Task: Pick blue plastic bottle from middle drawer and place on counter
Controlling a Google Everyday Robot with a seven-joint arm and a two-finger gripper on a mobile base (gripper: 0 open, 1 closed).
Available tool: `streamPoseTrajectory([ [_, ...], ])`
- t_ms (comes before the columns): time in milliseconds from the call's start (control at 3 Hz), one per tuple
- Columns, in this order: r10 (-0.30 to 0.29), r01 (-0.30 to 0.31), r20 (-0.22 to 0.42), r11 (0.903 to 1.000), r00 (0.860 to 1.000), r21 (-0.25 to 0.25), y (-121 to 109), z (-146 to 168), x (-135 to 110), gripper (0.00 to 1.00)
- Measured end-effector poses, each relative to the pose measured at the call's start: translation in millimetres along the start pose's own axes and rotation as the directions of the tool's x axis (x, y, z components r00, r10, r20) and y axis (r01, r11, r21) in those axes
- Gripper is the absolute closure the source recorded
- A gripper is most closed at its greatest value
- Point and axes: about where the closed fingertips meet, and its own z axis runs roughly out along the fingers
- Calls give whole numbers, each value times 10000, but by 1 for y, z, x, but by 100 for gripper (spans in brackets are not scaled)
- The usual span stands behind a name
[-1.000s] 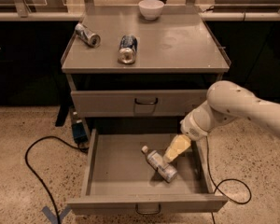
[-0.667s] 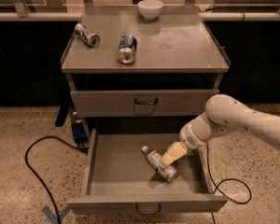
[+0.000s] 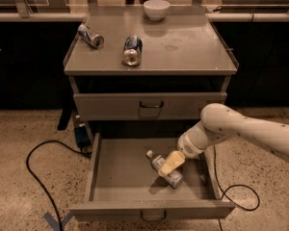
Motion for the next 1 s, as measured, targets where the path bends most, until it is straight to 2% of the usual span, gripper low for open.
streamPoseTrajectory([
  [333, 98, -112, -305, 9988, 9995, -468, 1, 54, -1, 0],
  [667, 57, -104, -721, 9979, 9974, -639, 3, 102, -2, 0],
  [1000, 627, -633, -892, 9980, 9940, -36, -16, 123, 4, 0],
])
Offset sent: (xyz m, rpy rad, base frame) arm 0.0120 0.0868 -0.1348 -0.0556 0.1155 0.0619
